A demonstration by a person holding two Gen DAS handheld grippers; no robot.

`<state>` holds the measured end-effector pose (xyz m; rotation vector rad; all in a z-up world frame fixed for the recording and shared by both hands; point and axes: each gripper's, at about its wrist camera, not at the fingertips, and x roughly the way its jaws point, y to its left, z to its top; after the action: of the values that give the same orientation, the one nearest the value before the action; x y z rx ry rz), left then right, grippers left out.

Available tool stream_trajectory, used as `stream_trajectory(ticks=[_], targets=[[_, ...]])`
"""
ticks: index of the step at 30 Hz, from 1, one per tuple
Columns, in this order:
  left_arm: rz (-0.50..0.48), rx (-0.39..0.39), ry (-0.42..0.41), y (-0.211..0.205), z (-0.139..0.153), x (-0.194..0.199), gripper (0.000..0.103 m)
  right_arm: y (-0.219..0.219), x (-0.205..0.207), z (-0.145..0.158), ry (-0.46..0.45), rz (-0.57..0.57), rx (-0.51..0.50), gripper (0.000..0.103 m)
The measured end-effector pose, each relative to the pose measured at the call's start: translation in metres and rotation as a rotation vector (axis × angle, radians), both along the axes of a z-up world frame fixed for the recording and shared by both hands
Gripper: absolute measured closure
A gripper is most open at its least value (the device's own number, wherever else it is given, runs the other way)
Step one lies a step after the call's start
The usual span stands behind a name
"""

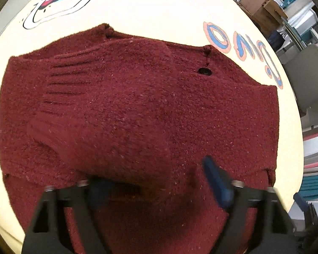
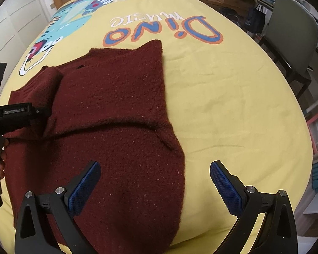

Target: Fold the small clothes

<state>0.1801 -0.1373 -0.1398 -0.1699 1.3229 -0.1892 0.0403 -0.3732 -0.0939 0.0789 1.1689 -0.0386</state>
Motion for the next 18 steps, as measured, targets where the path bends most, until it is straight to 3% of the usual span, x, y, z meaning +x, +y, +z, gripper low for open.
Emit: stream_trajectory(ticks=[4, 14, 18], targets=[[-0.04, 0.012, -0.01, -0.001, 0.01, -0.007, 0.001, -0.002, 0.0, 0.002, -0.008, -0.007, 0.006, 0.0], [-0.06, 0.063, -0.06, 0.044, 0.021, -0.027, 0.001, 0.005, -0.001, 0.008, -0.024, 0.018, -0.012, 0.0], [-0.082, 0.156, -0.098, 0.077, 0.018, -0.037, 0.001, 0.01, 0.0, 0.006, -0.016, 0.033, -0.013, 0.0]])
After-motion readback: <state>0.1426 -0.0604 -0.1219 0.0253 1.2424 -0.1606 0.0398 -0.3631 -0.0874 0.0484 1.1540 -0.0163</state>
